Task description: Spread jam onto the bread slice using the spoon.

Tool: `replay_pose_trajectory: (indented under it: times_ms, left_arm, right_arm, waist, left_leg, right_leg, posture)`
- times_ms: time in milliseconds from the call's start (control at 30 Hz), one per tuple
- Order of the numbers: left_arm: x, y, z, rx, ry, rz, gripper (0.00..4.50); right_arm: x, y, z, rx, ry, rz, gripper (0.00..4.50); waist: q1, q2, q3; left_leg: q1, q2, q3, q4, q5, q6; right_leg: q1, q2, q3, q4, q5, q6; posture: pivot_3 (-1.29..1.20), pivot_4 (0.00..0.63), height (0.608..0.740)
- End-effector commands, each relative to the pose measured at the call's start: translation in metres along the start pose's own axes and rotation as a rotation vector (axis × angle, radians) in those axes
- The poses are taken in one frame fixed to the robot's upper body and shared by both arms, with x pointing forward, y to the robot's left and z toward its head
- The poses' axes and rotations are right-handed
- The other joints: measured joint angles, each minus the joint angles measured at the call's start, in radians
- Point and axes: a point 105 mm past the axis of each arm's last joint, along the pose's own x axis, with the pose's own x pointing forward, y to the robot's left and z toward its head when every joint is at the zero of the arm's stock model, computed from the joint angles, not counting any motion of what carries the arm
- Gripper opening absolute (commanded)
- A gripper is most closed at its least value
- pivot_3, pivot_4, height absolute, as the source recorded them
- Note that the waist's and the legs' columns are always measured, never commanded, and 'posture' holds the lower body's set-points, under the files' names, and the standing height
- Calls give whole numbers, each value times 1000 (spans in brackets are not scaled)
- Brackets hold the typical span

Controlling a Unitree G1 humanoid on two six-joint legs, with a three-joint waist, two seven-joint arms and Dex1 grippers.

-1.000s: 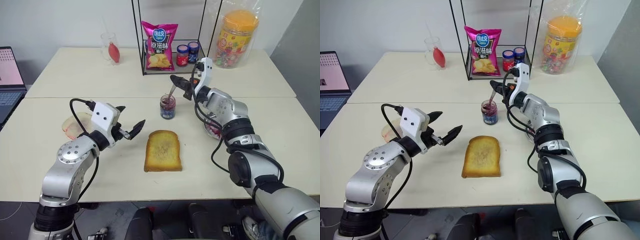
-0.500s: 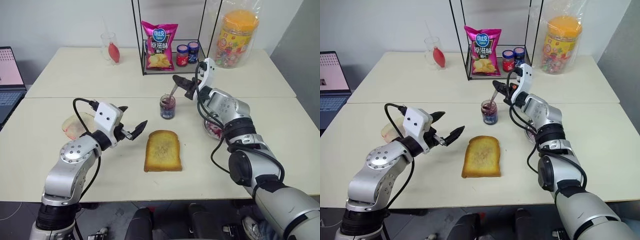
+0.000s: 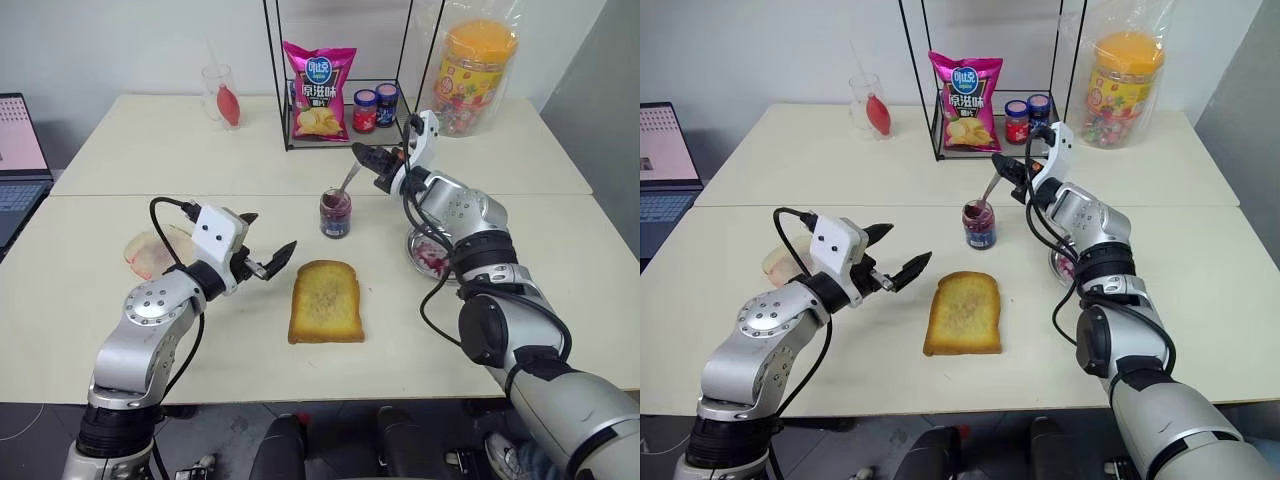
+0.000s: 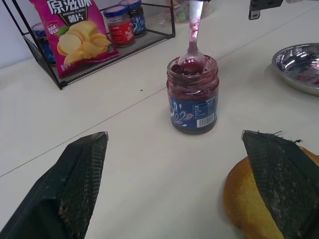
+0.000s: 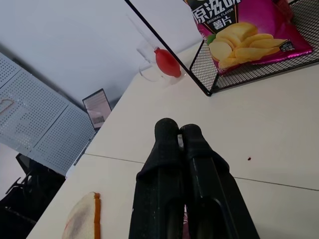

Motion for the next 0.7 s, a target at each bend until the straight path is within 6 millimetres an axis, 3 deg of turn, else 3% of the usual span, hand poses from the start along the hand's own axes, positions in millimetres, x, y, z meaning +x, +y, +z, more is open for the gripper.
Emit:
replay_pose_trajectory:
  times_ms: [33, 700]
  left_arm:
    - [-1, 2, 9, 28, -43, 8, 4500]
    - [0, 5, 7, 32, -51, 10, 4500]
  right_arm:
    - [-1, 9, 19, 2, -51, 30, 23]
    - [-7, 3, 17, 156, -46, 17, 23]
  waist:
    - [0, 0, 0]
    - [0, 0, 0]
  left_leg:
    - [0, 0, 0, 0, 0, 0]
    - [0, 0, 0, 0, 0, 0]
  right_leg:
    - [0, 0, 0, 0, 0, 0]
    - [0, 0, 0, 0, 0, 0]
  posture:
    - [0, 150, 740]
    - [0, 150, 740]
